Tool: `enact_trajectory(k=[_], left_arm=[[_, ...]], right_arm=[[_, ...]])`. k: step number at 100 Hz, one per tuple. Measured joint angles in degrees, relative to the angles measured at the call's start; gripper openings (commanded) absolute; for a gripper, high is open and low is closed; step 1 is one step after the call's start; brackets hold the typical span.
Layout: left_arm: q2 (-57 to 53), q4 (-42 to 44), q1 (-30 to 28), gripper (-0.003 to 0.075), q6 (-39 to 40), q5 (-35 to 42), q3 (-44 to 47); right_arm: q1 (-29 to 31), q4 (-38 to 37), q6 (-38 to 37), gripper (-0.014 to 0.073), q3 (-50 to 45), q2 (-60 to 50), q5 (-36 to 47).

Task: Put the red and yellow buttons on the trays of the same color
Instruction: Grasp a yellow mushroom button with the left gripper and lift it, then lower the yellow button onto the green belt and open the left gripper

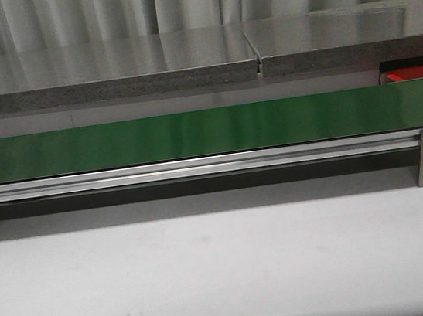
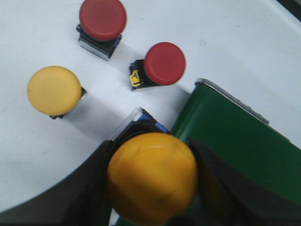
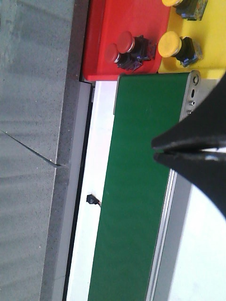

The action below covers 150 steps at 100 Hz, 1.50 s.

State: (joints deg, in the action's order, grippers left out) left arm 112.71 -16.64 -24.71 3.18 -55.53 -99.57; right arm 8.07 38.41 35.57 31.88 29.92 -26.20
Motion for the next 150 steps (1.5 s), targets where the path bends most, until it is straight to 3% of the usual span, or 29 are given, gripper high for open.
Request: enact_trajectory(k=[62,72,84,91,150], left_arm=[[-3.2,0.1,6.6,0.0175,-1.8,-0.9,7.3],[-3.1,0.1,6.8,0.0277,-2.7,-0.8,7.8],[-3.1,0.1,6.8,0.0522,-3.2,-0.8,7.8],[-3.1,0.1,6.8,0.0606,-3.2,-0.8,7.8],[-7.0,-3.6,6.9,0.0619,-4.0,-0.2,7.4]], right_arm=[[0.0,0.0,0.0,-0.0076,0.0,0.0,0.0],[0.0,0.0,0.0,-0.0076,0.0,0.0,0.0],[0.0,0.0,0.0,-0.0076,0.0,0.0,0.0],[0.0,0.0,0.0,-0.0076,0.0,0.0,0.0],[0.0,0.0,0.0,-0.0076,0.0,0.0,0.0]])
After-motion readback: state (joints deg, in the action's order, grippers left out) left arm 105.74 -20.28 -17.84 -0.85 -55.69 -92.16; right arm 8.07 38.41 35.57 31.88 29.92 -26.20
